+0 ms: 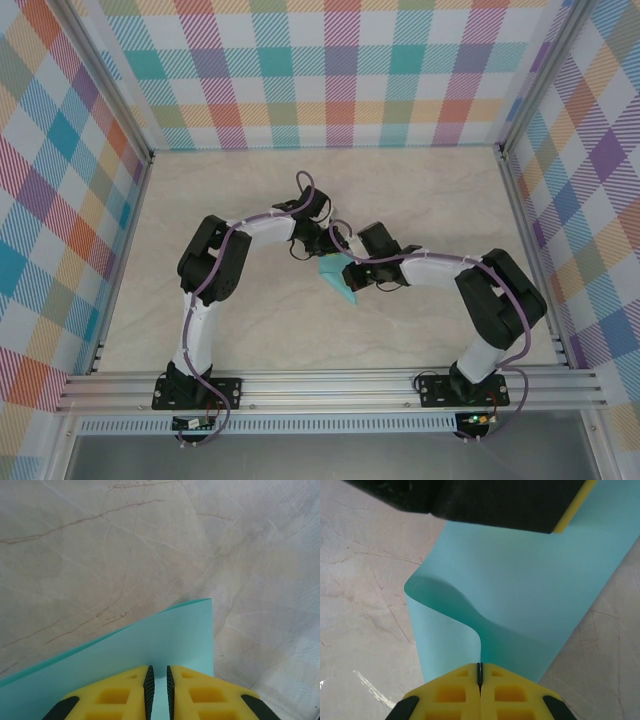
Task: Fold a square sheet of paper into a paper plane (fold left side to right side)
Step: Third fold the triangle at the center of the table.
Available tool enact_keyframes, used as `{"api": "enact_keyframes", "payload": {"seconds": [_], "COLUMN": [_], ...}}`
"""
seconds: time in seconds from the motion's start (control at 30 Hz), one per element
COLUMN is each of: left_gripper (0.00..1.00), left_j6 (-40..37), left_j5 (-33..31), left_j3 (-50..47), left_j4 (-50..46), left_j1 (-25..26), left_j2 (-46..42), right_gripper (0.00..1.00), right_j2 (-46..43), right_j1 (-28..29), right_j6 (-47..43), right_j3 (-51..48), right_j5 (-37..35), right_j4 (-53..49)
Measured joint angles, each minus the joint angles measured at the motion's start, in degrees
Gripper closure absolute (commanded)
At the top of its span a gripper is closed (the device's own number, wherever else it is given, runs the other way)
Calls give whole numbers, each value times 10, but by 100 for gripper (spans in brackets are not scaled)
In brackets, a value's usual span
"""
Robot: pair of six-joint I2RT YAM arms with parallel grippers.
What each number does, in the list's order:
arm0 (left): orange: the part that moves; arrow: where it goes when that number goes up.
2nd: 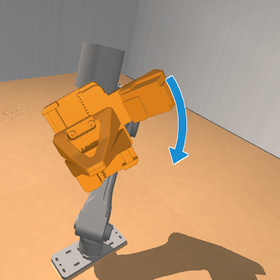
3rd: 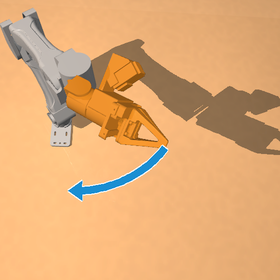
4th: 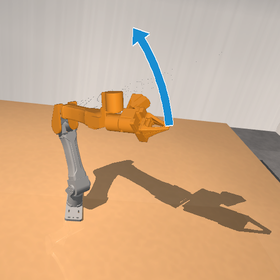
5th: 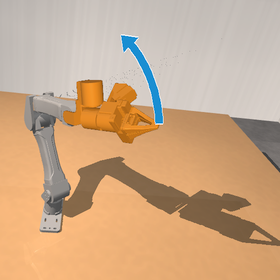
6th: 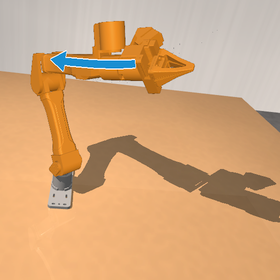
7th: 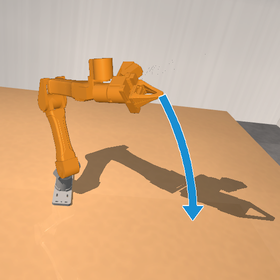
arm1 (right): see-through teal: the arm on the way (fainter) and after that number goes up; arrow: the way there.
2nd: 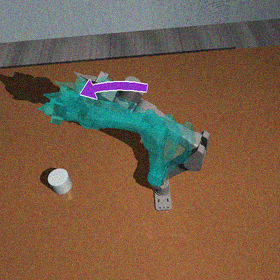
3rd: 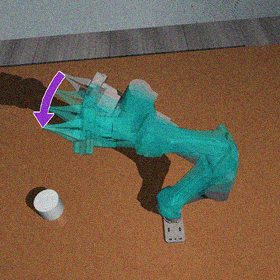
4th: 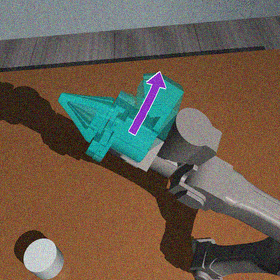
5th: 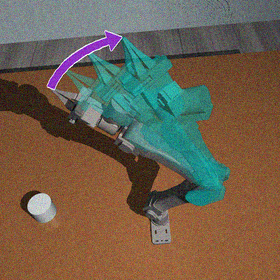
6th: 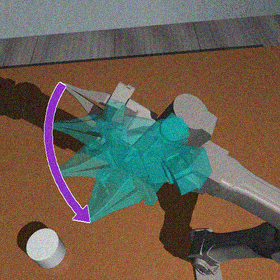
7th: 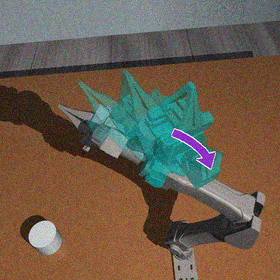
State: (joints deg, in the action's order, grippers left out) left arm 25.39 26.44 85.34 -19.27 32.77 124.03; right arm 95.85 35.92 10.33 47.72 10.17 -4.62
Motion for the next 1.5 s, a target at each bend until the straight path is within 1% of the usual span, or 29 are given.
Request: {"api": "enact_keyframes", "payload": {"seconds": [0.43,1.33,1.47,1.5], "left_gripper": [82,82,80,78], "left_j6": [-4,-7,-7,-7], "left_j5": [-4,-6,-5,-5], "left_j3": [1,4,4,4], "left_j4": [-1,-6,-6,-6], "left_j1": [1,2,2,2], "left_j2": [0,1,1,1], "right_gripper": [100,100,100,100], "right_j2": [22,21,21,21], "right_j1": [-6,-13,-13,-13], "right_j6": [0,9,9,9], "right_j3": [3,3,3,3], "right_j5": [6,-1,-3,-3], "right_j4": [-1,-7,-8,-9]}}
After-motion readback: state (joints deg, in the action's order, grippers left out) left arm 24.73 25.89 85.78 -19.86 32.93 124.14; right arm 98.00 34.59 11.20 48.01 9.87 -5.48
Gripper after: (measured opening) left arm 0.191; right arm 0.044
